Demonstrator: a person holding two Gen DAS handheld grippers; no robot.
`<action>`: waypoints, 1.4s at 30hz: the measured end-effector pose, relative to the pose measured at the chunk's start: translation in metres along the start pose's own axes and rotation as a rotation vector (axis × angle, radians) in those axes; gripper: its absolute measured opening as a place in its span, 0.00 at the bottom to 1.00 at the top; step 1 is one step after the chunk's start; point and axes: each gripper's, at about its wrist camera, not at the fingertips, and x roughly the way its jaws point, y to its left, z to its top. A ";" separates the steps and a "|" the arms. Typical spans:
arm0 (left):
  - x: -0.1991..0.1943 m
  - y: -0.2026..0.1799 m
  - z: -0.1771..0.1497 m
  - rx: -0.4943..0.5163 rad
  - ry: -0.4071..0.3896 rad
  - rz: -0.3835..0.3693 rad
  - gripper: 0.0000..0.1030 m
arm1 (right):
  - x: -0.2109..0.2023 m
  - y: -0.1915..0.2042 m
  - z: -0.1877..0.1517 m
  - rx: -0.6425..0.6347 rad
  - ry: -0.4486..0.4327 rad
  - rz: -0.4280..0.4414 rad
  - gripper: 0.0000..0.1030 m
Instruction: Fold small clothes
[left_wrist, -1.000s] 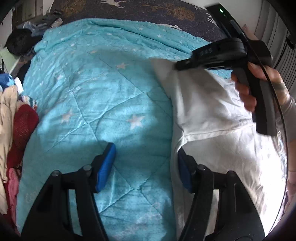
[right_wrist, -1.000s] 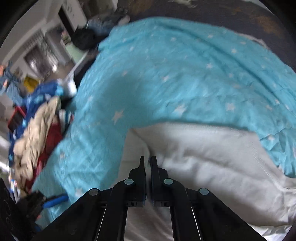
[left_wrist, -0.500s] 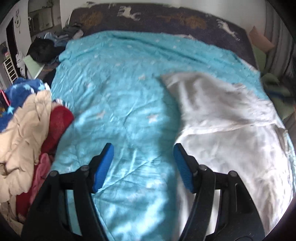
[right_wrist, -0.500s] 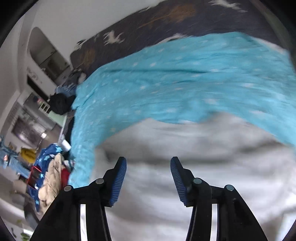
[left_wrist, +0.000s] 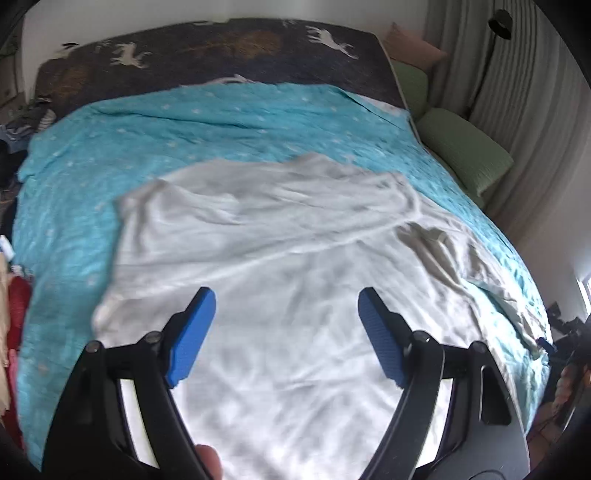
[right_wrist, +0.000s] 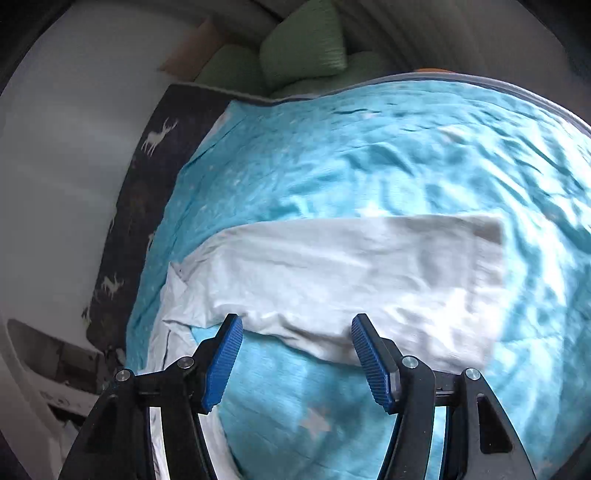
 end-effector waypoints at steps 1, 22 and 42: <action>0.003 -0.012 0.000 0.014 0.011 -0.006 0.77 | -0.009 -0.015 0.001 0.033 -0.014 0.007 0.62; 0.030 -0.036 -0.012 0.028 0.105 0.017 0.78 | 0.001 -0.092 0.014 0.325 -0.068 0.090 0.11; -0.004 0.114 -0.038 -0.207 0.058 0.075 0.78 | 0.087 0.366 -0.022 -0.686 -0.045 0.202 0.10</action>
